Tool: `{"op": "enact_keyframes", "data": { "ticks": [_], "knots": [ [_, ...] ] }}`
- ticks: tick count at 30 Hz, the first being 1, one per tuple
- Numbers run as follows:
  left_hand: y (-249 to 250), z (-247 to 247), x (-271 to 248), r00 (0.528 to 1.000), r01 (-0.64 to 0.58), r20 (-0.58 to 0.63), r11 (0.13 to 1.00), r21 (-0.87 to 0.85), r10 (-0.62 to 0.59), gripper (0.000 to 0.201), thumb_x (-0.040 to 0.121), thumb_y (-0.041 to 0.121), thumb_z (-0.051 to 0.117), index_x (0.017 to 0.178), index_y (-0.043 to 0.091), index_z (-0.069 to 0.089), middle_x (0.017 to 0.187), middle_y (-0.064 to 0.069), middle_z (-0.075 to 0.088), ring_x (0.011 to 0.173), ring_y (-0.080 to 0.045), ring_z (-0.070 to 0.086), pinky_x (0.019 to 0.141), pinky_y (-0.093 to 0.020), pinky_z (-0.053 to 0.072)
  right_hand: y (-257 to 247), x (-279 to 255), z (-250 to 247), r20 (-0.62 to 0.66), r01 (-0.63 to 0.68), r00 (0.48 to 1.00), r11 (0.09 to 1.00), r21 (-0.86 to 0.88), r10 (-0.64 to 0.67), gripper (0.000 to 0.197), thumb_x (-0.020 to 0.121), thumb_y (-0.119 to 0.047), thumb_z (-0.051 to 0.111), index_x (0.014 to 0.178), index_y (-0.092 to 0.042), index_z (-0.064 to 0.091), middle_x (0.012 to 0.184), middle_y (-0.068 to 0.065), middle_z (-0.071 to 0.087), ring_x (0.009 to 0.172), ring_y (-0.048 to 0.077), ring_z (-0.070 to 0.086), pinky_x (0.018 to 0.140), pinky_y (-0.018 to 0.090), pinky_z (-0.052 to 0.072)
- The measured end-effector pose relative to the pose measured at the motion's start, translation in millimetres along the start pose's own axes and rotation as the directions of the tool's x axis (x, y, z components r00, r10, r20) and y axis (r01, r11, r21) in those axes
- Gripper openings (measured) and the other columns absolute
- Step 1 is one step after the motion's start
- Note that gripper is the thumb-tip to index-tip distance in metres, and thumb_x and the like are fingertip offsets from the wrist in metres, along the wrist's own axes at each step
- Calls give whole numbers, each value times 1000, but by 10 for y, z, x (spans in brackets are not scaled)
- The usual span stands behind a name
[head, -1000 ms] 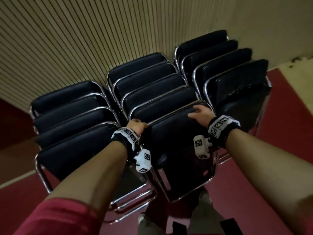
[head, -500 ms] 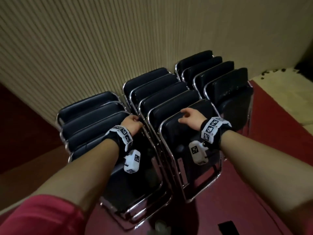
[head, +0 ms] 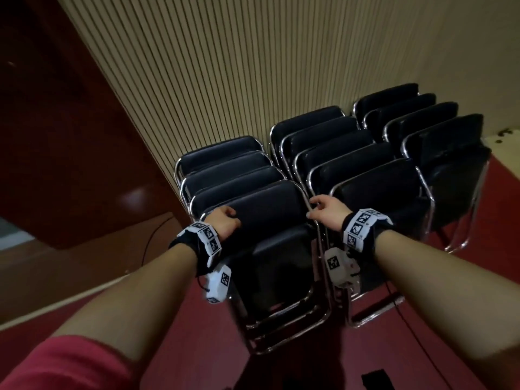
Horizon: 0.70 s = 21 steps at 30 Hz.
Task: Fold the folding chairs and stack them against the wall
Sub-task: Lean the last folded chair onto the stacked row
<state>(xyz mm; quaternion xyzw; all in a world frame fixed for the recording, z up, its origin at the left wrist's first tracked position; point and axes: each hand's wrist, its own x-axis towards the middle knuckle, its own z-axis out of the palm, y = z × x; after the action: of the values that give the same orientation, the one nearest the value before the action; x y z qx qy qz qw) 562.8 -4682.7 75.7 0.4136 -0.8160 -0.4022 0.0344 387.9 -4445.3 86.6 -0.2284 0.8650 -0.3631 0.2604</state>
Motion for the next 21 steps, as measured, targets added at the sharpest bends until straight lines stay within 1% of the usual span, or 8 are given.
{"op": "enact_keyframes", "data": {
  "ticks": [2, 3, 6, 8, 10, 13, 18, 21],
  "knots": [
    [-199, -241, 62, 1000, -21, 16, 1000, -10, 21, 27, 77, 19, 75, 101, 25, 64, 104, -5, 71, 90, -21, 65, 80, -24, 48, -205, 23, 290, -6, -11, 1000, 1000, -3, 11, 56, 88, -23, 72, 139, -13, 53, 110, 1, 62, 97, 16, 61, 87, 25, 47],
    [-311, -361, 102, 999, -32, 23, 999, -2, 32, 26, 80, 16, 74, 102, 24, 64, 103, -5, 70, 89, -21, 64, 79, -24, 46, -312, 29, 435, -12, -13, 1000, 1000, 1, 13, 56, 87, -24, 73, 138, -14, 54, 112, 2, 63, 100, 17, 61, 93, 28, 47],
    [-568, -750, 244, 995, -86, 45, 996, 16, 85, 26, 82, 16, 72, 107, 20, 66, 103, -3, 70, 90, -19, 64, 80, -24, 46, -637, 110, 823, 3, -18, 1000, 1000, -8, 18, 56, 87, -26, 73, 139, -14, 53, 112, 3, 63, 100, 19, 61, 98, 33, 48],
    [-726, -1009, 337, 994, -104, 43, 994, 25, 103, 24, 84, 15, 71, 107, 18, 66, 97, -2, 69, 88, -18, 62, 79, -24, 46, -819, 173, 1064, 4, -20, 1000, 1000, -22, 20, 56, 88, -27, 72, 139, -15, 52, 118, 4, 64, 106, 21, 63, 99, 32, 47],
    [-855, -1197, 448, 995, -97, 35, 995, 27, 96, 20, 85, 16, 71, 104, 19, 64, 93, 0, 66, 86, -18, 62, 80, -26, 47, -926, 224, 1254, 20, -20, 1000, 1000, -22, 20, 56, 88, -27, 72, 139, -16, 52, 121, 5, 64, 107, 20, 62, 96, 30, 46],
    [-972, -1367, 631, 995, -87, 59, 996, 38, 84, 20, 85, 16, 70, 103, 19, 63, 95, -3, 67, 86, -19, 63, 80, -28, 49, -998, 315, 1424, 25, -40, 999, 999, 28, 39, 55, 86, -26, 74, 137, -17, 54, 112, 3, 63, 98, 18, 61, 91, 31, 47],
    [-907, -1336, 958, 989, -105, 105, 994, 25, 102, 20, 83, 16, 72, 101, 22, 65, 95, -2, 69, 82, -15, 62, 71, -22, 43, -926, 481, 1379, -26, -98, 995, 994, 48, 99, 54, 86, -25, 74, 136, -17, 54, 107, 2, 62, 91, 17, 60, 79, 29, 45],
    [-784, -1257, 1124, 987, -106, 120, 994, 15, 104, 19, 83, 15, 71, 98, 23, 65, 95, -1, 69, 80, -14, 63, 64, -20, 43, -858, 625, 1267, -40, -107, 993, 993, 43, 109, 54, 86, -24, 74, 136, -17, 54, 111, 2, 61, 92, 16, 59, 68, 21, 43]
  ]
}}
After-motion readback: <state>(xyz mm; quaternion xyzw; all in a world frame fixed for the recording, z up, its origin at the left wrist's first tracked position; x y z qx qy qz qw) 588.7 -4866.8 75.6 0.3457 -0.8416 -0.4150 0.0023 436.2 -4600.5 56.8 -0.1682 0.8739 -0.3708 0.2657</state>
